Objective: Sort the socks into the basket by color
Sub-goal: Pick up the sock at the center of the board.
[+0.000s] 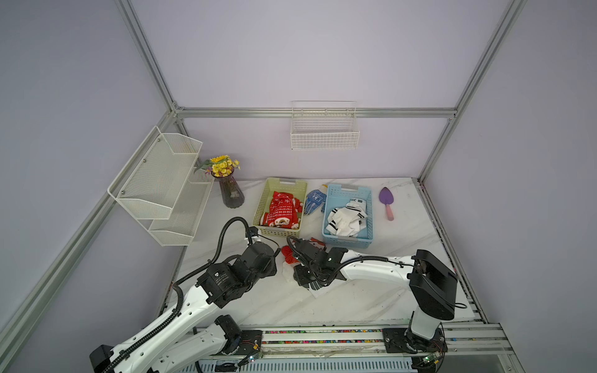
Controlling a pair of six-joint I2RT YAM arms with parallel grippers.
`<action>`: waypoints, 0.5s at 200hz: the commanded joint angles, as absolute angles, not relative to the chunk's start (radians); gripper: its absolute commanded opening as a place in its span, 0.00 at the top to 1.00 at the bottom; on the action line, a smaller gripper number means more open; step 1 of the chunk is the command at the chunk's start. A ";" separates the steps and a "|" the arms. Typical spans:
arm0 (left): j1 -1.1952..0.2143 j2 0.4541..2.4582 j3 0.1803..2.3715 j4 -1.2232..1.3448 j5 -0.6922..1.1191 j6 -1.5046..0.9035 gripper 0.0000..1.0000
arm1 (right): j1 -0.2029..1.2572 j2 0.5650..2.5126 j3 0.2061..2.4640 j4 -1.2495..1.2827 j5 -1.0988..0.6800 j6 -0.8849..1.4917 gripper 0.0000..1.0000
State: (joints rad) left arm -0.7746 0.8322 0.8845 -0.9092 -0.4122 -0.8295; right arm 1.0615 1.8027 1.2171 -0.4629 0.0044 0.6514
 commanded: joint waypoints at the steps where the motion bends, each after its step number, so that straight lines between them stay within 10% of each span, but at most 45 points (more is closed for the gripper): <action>1: -0.776 0.809 0.851 -0.918 -0.454 -0.867 0.47 | 1.065 1.838 1.263 -0.437 -0.004 0.665 0.57; 100: -0.777 0.769 0.812 -0.921 -0.451 -0.892 0.47 | 1.066 1.953 1.322 -0.425 -0.050 0.648 0.61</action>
